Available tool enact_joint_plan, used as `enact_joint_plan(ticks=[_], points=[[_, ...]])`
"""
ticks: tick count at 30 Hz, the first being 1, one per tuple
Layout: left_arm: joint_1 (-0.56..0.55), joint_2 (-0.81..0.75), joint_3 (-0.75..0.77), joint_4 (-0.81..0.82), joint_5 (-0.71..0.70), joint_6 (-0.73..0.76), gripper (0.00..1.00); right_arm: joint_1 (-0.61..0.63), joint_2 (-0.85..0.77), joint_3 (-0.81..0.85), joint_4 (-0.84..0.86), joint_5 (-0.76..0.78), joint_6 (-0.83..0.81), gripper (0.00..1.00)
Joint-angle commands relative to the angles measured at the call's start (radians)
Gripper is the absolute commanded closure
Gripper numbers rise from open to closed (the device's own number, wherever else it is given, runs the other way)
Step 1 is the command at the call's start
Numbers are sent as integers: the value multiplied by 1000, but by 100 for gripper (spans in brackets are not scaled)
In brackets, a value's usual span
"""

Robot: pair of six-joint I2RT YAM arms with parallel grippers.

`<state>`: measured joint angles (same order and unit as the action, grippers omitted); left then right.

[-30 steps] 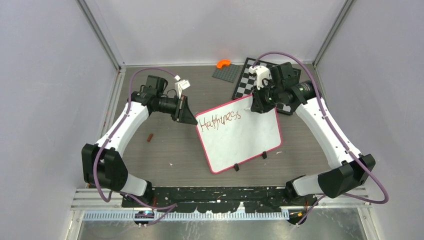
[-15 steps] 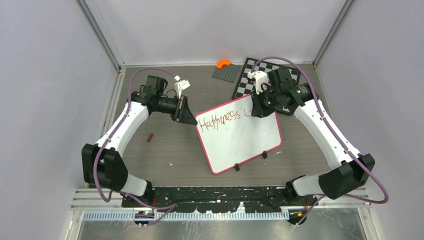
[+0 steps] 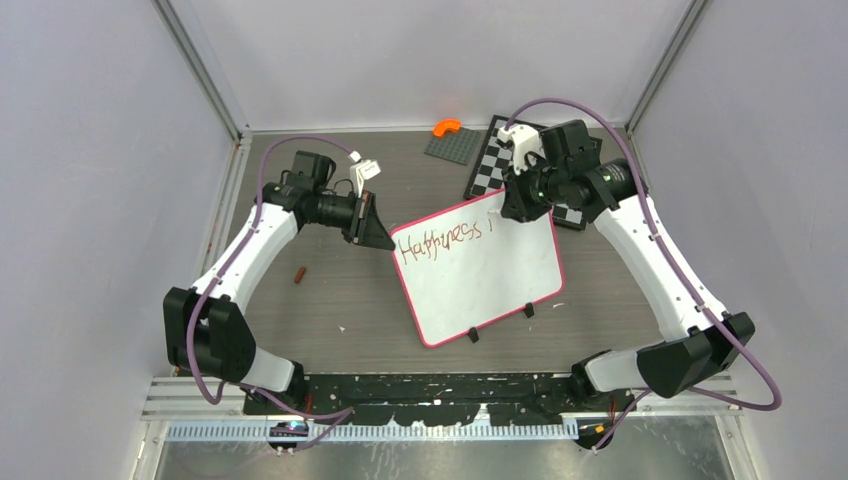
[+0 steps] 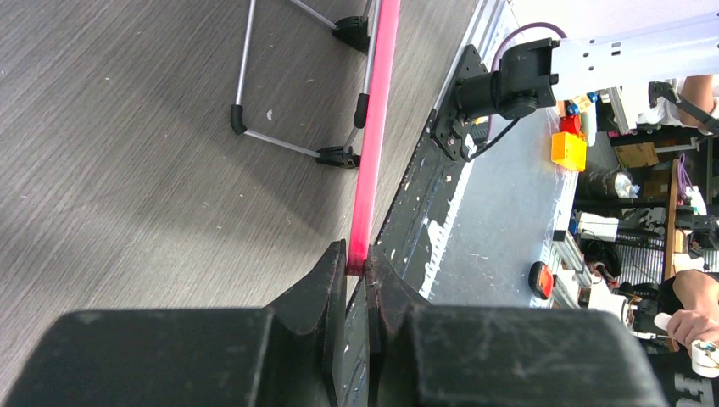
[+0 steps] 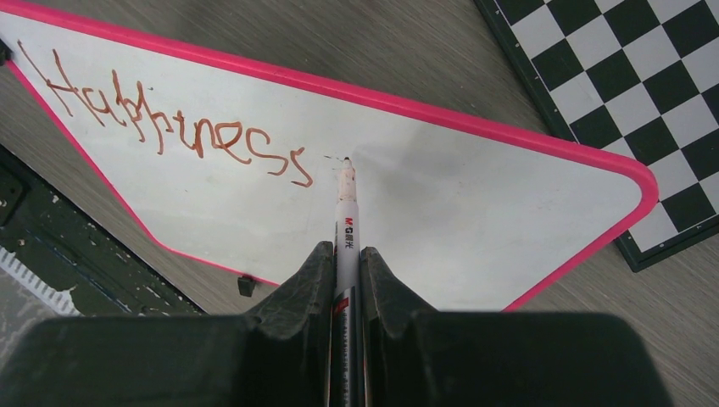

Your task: Write a sentence on the whiteboard

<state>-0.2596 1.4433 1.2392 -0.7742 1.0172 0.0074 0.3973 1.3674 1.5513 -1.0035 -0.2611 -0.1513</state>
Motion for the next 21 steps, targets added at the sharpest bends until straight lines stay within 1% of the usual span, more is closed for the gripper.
enact_joint_plan(ticks=[1, 10, 21], points=[[-3, -15, 12, 8, 40, -11, 100, 6, 14, 27, 32, 19, 9, 100], [-3, -17, 5, 11, 36, -11, 100, 6, 17, -28, 52, 50, -1, 100], [-3, -21, 5, 9, 38, -11, 100, 4, -57, -13, 14, 75, -5, 100]])
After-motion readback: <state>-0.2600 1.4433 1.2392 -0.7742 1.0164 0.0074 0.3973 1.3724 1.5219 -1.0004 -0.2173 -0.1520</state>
